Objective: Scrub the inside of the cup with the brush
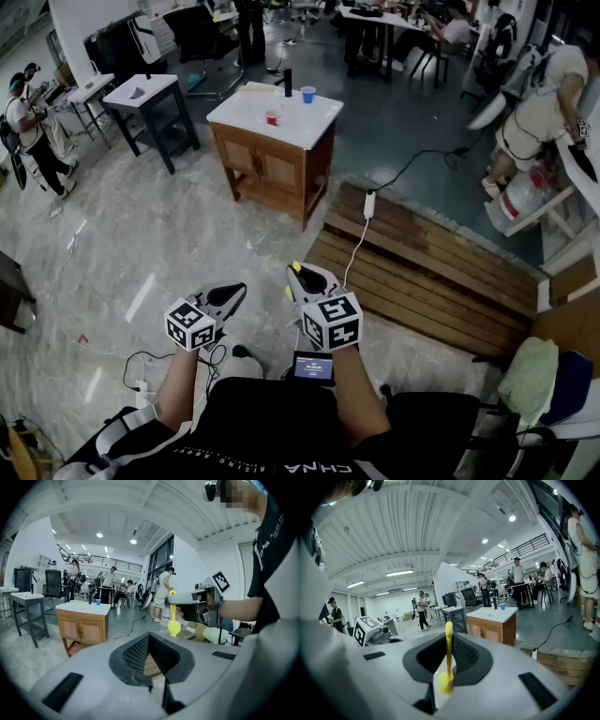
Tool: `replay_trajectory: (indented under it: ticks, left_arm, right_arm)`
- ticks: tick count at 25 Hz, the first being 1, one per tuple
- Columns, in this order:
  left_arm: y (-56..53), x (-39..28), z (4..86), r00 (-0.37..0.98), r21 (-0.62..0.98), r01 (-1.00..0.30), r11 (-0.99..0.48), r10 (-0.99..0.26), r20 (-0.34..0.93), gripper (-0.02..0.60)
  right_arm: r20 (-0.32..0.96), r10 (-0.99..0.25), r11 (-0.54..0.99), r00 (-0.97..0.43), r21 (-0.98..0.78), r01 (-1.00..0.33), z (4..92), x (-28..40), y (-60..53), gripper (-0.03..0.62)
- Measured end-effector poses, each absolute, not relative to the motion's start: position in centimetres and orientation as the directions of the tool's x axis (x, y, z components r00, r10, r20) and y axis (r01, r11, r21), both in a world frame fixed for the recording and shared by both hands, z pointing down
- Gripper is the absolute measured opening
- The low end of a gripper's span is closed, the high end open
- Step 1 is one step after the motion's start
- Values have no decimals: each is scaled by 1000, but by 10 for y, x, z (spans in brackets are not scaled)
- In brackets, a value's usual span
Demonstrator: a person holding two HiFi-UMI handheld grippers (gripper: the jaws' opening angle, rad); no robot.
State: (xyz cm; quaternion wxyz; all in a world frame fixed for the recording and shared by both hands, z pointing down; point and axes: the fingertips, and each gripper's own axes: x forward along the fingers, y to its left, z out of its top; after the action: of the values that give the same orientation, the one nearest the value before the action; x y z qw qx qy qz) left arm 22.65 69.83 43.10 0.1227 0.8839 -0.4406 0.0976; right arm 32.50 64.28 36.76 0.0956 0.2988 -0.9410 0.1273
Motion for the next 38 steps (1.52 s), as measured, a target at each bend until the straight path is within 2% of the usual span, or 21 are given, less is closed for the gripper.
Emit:
replay_trajectory:
  ticks: [29,38]
  left_arm:
    - [695,226,425,616,118,-785,-608,-746,254,5]
    - [693,217,426,570,128,-821,-557,-781,257,5]
  right_arm:
    - [240,-531,785,-813,-224,-578,371,319,641,38]
    - [248,-532,777,-810,-237,-583,376,327,636,39]
